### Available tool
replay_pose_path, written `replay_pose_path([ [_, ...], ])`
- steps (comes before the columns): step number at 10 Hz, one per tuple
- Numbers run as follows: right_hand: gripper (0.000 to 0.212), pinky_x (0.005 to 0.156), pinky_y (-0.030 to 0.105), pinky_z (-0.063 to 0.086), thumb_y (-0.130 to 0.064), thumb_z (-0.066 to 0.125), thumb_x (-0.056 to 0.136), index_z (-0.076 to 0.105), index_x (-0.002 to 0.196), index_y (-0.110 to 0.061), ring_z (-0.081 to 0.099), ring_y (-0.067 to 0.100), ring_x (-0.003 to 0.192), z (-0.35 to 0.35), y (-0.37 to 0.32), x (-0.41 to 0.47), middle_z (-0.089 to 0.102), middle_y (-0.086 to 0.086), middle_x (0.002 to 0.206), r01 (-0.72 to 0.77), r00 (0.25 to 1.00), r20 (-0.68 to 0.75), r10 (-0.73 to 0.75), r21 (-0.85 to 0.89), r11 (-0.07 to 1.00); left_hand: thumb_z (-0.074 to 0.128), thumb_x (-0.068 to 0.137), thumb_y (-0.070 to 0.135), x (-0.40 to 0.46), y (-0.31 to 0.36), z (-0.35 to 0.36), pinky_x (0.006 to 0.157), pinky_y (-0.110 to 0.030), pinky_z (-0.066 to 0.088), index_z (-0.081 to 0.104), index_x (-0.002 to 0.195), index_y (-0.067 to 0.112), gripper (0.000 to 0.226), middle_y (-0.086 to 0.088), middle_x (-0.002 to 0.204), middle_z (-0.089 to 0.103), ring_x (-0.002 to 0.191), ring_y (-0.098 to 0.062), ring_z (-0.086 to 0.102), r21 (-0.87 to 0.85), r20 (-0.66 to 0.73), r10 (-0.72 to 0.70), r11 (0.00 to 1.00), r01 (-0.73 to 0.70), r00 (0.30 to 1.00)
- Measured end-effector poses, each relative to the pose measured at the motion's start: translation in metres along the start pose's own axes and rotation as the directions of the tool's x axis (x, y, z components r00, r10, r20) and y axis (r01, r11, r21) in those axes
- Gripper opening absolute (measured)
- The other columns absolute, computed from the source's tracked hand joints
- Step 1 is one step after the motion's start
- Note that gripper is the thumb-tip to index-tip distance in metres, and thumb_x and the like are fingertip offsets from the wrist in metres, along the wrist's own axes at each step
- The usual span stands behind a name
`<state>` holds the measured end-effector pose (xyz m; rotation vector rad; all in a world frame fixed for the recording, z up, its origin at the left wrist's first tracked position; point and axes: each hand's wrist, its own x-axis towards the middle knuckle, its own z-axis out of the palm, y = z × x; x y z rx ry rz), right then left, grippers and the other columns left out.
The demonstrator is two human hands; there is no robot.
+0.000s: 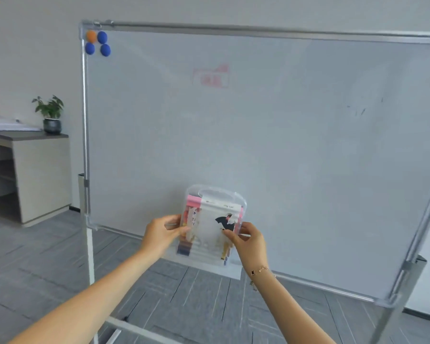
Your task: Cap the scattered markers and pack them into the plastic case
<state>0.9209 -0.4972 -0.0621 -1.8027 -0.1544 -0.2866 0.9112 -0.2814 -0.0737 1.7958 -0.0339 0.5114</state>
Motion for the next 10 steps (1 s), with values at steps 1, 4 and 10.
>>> replay_pose_path([
  [1,0.030,0.064,0.011,0.046,-0.024,0.077,0.078,0.063,0.101,-0.012,0.063,0.009,0.092,0.010,0.018,0.008,0.068,-0.004,0.096,-0.026,0.999,-0.035,0.028,0.041,0.999,0.078,0.072,0.001,0.007,-0.016,0.011,0.067,0.000,0.045,0.071,0.105,0.005,0.034,0.002,0.092,0.073,0.072,0.016,0.063,-0.050,-0.037,-0.034,0.998,0.032,0.999],
  [4,0.027,0.065,0.012,0.045,-0.023,0.075,0.079,0.061,0.098,-0.010,0.063,0.010,0.088,0.027,0.041,0.017,0.066,-0.002,0.092,-0.128,0.979,-0.143,0.147,0.133,0.983,0.076,0.075,0.008,0.015,-0.051,0.021,0.078,-0.008,0.051,0.070,0.108,0.009,0.033,0.022,0.081,0.070,0.081,0.009,0.066,-0.066,-0.043,-0.095,0.994,0.092,0.995],
  [10,0.042,0.088,0.024,0.045,-0.034,0.069,0.084,0.054,0.113,-0.007,0.057,0.017,0.103,0.037,0.043,0.011,0.060,0.004,0.108,-0.150,0.983,-0.121,0.141,-0.062,0.987,0.067,0.085,0.030,0.018,-0.054,0.006,0.092,-0.028,0.045,0.065,0.118,0.013,0.037,0.002,0.113,0.068,0.105,-0.014,0.062,0.055,0.029,-0.123,0.991,0.121,0.992],
])
